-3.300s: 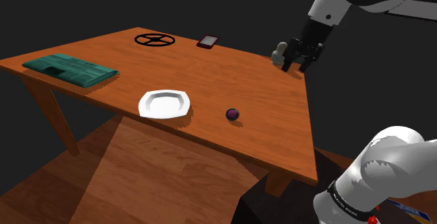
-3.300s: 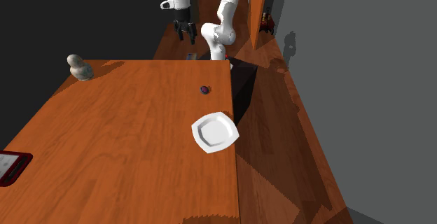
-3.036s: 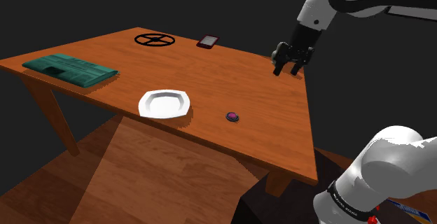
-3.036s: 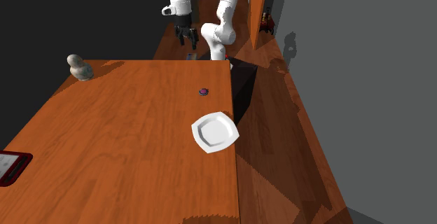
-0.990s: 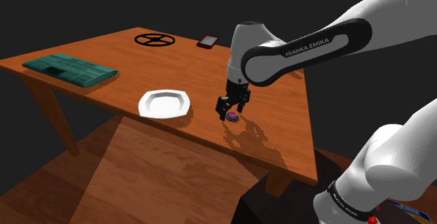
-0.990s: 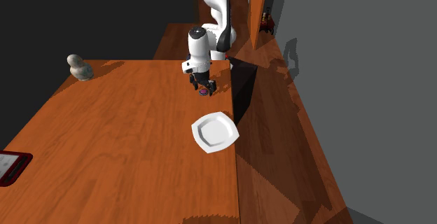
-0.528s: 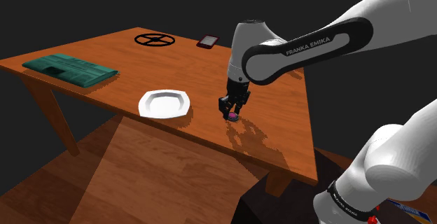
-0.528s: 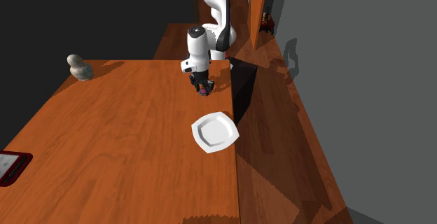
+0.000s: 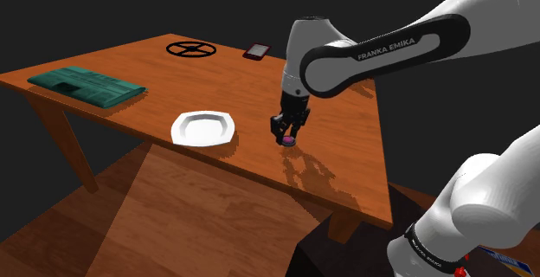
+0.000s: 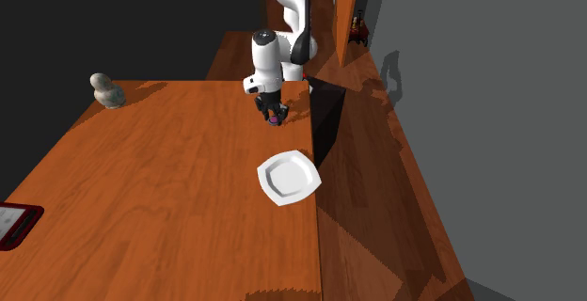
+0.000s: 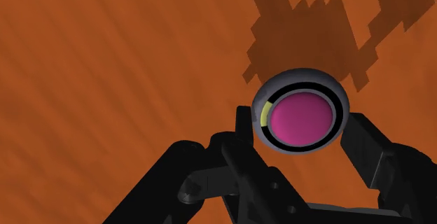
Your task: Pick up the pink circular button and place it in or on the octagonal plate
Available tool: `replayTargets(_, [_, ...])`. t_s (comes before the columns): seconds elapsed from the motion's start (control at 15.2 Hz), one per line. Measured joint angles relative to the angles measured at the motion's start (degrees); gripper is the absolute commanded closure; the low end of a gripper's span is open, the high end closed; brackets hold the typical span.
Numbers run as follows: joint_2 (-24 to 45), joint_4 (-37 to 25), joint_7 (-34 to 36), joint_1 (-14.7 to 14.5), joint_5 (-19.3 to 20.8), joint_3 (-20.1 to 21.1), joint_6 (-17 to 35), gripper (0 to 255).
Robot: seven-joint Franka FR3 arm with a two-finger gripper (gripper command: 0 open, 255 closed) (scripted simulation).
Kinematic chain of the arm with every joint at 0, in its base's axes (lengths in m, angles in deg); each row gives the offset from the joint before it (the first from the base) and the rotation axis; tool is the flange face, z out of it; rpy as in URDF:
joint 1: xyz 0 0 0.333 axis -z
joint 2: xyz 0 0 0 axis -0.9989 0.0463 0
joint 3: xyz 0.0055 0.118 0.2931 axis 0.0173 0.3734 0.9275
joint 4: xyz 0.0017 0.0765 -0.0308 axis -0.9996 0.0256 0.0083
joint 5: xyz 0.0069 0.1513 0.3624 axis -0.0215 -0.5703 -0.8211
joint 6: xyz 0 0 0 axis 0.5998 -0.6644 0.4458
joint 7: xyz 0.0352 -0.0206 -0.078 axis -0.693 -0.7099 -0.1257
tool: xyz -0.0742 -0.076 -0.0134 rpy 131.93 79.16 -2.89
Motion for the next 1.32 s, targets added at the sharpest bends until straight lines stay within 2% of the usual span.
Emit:
replayTargets(0.79, [-2.90, -6.48, -0.26, 0.06, -0.25, -0.57, -9.36, 255])
replayTargets(0.99, [1.31, -11.35, 1.60, -0.15, 0.63, 0.53, -10.03, 255])
replayTargets(1.32, [11.83, -22.94, 6.38, -1.29, 3.47, 2.87, -11.41, 255])
